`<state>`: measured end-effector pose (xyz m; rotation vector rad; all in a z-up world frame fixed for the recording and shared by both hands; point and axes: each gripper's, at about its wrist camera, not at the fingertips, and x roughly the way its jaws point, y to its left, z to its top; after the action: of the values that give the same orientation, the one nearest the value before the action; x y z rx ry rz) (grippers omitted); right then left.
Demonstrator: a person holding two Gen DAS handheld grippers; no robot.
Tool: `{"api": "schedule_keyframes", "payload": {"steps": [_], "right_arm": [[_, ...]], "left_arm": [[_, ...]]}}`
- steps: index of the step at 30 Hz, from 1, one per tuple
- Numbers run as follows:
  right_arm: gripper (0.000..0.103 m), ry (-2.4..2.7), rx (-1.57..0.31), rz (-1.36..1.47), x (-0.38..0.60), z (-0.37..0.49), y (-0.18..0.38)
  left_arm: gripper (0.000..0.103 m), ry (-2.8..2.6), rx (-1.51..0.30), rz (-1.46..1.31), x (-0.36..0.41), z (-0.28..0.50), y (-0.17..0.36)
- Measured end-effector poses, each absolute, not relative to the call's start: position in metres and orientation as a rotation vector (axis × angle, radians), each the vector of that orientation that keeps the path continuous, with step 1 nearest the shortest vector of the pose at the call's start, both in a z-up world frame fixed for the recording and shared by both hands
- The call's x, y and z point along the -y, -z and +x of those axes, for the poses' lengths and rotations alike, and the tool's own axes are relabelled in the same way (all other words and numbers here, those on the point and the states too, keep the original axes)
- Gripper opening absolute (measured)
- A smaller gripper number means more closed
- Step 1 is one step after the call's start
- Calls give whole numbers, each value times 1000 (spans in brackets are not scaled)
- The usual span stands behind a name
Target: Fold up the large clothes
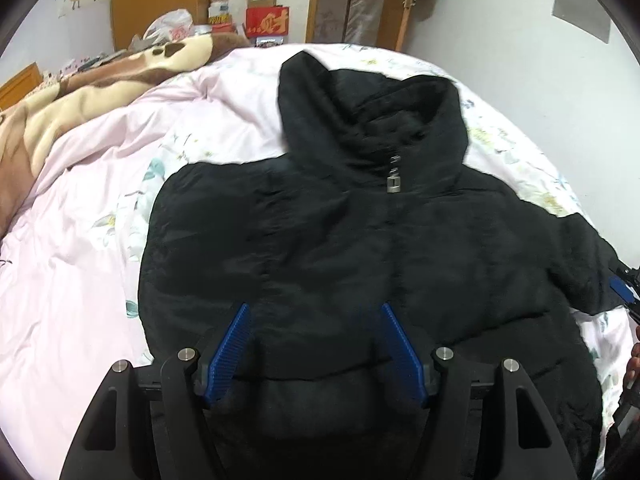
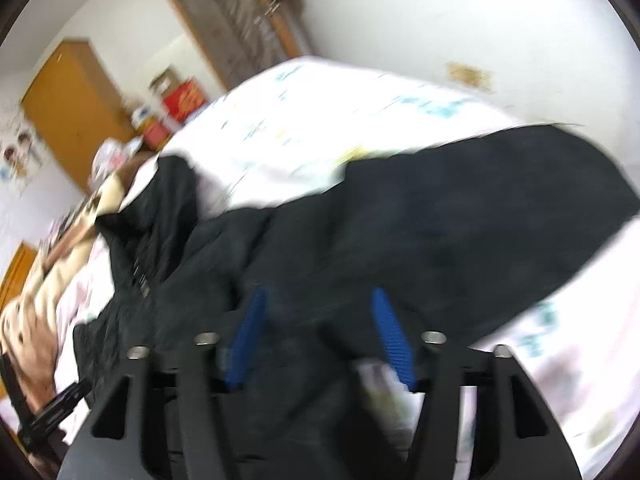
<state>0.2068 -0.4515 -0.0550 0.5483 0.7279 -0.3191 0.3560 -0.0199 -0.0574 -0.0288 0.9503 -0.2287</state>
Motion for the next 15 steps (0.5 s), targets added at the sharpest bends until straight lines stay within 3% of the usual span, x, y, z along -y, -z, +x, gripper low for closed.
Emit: {"api": "schedule_keyframes", "payload": {"steps": [8, 15], "right_arm": [[61, 564, -675, 710, 566, 124, 57], [62, 613, -688, 879, 620, 100, 85]], "left_arm": [[67, 303, -926, -6, 72, 331, 37], [67, 369, -933, 16, 114, 323, 35]]}}
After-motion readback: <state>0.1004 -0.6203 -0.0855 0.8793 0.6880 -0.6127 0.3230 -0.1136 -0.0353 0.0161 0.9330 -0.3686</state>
